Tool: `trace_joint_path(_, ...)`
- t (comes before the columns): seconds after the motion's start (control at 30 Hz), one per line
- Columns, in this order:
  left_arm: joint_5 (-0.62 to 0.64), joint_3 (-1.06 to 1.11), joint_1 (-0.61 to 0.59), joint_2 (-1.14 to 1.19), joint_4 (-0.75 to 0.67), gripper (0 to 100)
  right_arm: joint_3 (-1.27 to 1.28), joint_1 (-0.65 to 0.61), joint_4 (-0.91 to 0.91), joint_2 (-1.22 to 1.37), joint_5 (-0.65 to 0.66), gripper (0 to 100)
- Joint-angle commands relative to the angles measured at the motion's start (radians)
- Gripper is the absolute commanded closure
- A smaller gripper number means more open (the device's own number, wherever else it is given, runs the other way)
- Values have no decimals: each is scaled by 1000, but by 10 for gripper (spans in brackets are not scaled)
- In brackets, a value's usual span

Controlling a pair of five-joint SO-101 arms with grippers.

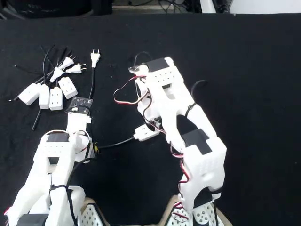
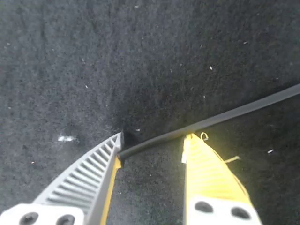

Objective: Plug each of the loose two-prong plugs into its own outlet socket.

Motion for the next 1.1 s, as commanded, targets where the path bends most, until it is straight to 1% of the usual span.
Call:
trace_joint_path(0.0, -3, 21, 33, -8, 2, 780, -62, 6, 31, 16, 9, 988)
trace_joint_path(0.13, -3, 21, 33, -8, 2, 780, -85, 12, 31, 38, 9, 988)
trace_joint_path(0.4, -3, 21, 33, -8, 2, 780, -105, 64, 31, 38, 11, 988)
trace_joint_path(0.67, -3, 21, 33, -8, 2, 780, -51, 25, 31, 36, 11, 988)
trace_joint_path(0.83, -3, 21, 33, -8, 2, 780, -51, 21, 31, 36, 5, 988)
trace_joint_path(0.93, -3, 21, 33, -8, 2, 780, -47, 26, 31, 39, -38, 988)
trace_joint_path(1.07, -3, 21, 33, -8, 2, 780, -48, 25, 31, 39, -51, 988)
